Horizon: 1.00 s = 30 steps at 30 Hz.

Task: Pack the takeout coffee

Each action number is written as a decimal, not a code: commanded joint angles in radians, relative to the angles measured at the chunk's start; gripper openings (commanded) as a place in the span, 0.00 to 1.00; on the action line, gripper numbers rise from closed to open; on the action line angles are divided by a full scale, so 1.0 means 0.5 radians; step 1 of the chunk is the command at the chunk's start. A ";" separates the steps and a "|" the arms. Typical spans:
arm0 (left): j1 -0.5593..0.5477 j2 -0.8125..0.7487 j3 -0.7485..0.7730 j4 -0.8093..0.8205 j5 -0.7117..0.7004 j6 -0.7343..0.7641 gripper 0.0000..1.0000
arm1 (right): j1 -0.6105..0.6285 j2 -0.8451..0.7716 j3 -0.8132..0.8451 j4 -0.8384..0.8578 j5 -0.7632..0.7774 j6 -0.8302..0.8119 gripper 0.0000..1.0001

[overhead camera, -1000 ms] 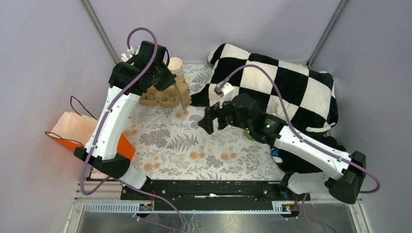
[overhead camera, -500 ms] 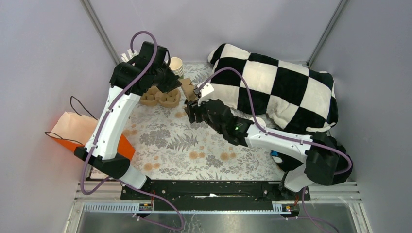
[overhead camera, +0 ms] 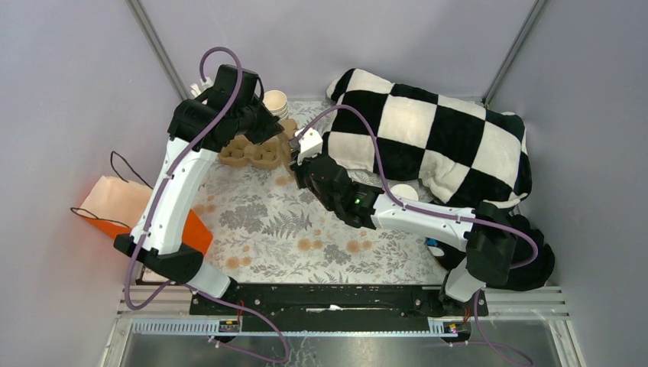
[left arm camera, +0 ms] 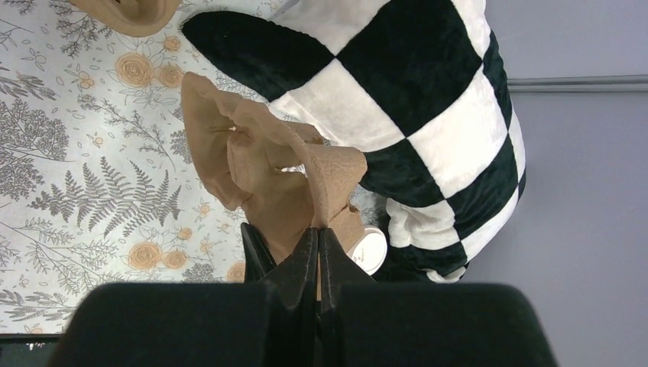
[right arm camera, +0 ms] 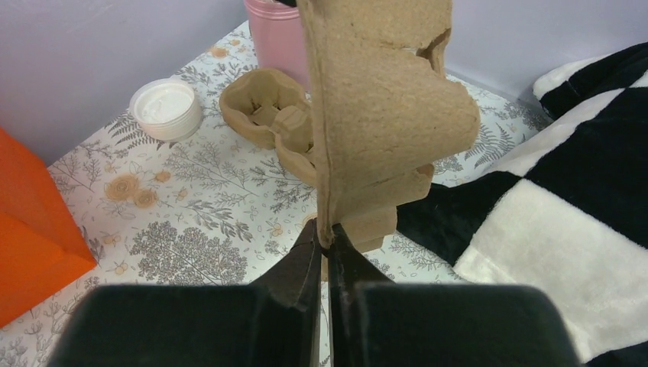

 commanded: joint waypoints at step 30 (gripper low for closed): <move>0.299 -0.993 -0.677 -0.363 -1.607 0.091 0.92 | 0.005 -1.051 -0.357 -0.989 -0.243 0.143 0.00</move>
